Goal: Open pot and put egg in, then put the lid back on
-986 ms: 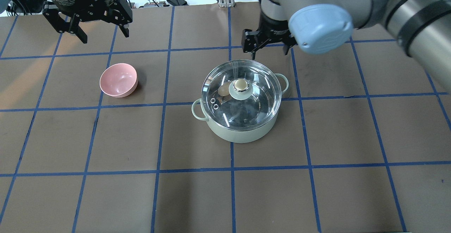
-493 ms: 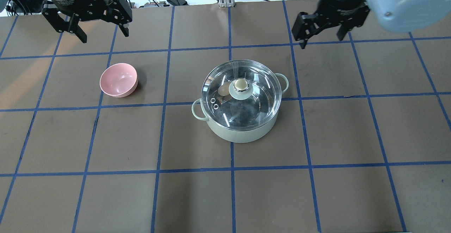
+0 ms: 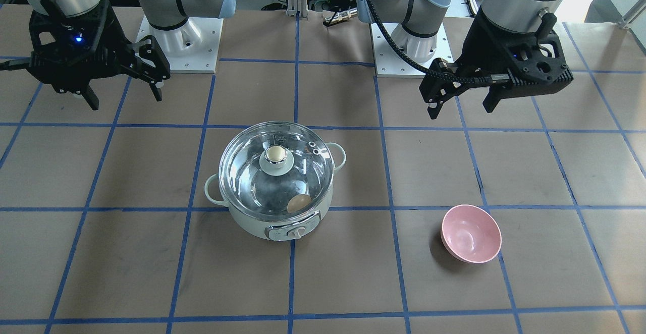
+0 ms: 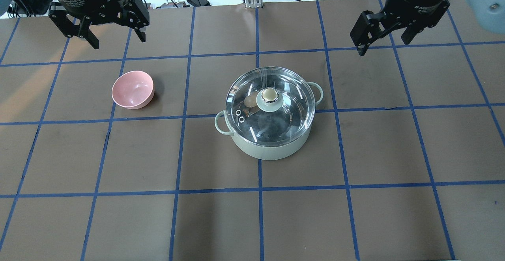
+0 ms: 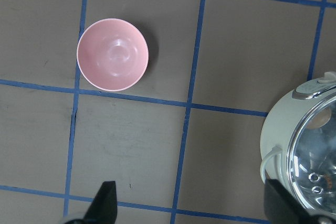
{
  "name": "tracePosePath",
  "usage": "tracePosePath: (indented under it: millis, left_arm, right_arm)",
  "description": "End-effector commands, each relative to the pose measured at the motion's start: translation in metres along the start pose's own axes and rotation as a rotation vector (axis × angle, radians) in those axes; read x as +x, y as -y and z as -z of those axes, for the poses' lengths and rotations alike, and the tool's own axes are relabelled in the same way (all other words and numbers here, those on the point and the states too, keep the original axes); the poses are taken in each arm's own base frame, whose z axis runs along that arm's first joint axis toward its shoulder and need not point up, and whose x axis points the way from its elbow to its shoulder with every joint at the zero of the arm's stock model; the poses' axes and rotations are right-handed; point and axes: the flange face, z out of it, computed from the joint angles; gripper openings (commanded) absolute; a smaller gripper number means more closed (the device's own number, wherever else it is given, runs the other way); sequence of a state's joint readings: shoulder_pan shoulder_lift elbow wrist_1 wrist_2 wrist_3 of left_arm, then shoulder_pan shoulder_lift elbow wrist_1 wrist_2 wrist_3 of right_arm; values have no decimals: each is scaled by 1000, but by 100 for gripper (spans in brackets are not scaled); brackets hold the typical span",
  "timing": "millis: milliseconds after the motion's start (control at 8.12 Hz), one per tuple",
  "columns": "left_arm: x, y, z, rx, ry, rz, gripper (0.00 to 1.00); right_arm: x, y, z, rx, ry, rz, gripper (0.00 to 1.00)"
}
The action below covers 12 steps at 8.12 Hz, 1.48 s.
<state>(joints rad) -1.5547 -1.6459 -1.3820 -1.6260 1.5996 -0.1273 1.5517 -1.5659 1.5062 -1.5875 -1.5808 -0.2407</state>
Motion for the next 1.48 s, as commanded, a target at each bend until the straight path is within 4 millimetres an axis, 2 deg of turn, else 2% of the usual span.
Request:
tracePosePath:
  millis: [0,1355]
  left_arm:
    - [0,0,0,0,-1,1,100]
    - [-1,-2,2,3,0,1,100]
  right_arm:
    - [-9,2,2,19,-15,11,100]
    - [-11,1,-2,15,1,21,100]
